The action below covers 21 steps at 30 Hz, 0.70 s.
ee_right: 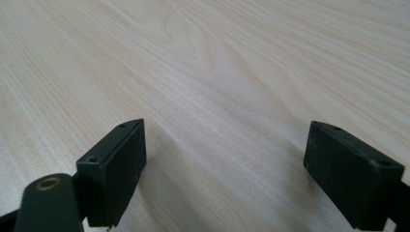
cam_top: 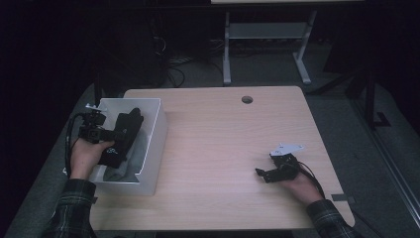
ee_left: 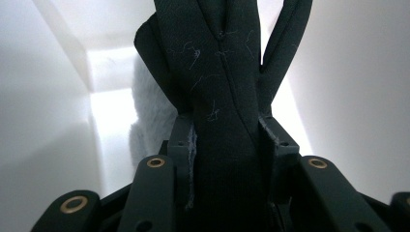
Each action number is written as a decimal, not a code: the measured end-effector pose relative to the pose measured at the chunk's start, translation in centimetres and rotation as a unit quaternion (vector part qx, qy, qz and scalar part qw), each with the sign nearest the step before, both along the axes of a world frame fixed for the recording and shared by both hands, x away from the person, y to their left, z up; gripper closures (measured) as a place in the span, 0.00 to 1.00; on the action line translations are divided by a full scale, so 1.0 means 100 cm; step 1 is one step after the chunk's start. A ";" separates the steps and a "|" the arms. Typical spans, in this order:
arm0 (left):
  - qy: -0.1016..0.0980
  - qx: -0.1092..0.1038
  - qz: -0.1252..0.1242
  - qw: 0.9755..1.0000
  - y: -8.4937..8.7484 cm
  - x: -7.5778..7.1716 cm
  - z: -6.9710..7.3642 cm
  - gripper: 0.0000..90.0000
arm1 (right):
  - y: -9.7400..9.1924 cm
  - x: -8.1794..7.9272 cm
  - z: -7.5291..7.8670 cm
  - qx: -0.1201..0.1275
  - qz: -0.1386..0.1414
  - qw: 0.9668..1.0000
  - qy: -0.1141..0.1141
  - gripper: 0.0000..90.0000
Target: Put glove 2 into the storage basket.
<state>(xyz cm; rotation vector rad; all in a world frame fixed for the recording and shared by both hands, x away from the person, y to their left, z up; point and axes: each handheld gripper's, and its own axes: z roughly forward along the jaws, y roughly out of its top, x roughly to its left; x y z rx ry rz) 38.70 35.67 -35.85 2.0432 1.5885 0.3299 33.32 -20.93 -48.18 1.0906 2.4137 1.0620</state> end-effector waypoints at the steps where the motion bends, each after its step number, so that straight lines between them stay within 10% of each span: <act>1: 0.004 0.001 0.002 1.000 0.000 0.001 -0.004 0.70 | 0.000 0.000 0.000 0.000 0.000 1.000 0.000 0.17; 10: 0.024 0.019 -0.006 1.000 -0.008 0.009 -0.031 0.61 | 0.000 0.000 0.000 0.000 0.000 1.000 0.000 0.17; 21: -0.008 0.033 -0.002 0.999 -0.005 0.007 -0.015 0.34 | 0.000 0.000 0.000 0.000 0.000 1.000 0.000 0.17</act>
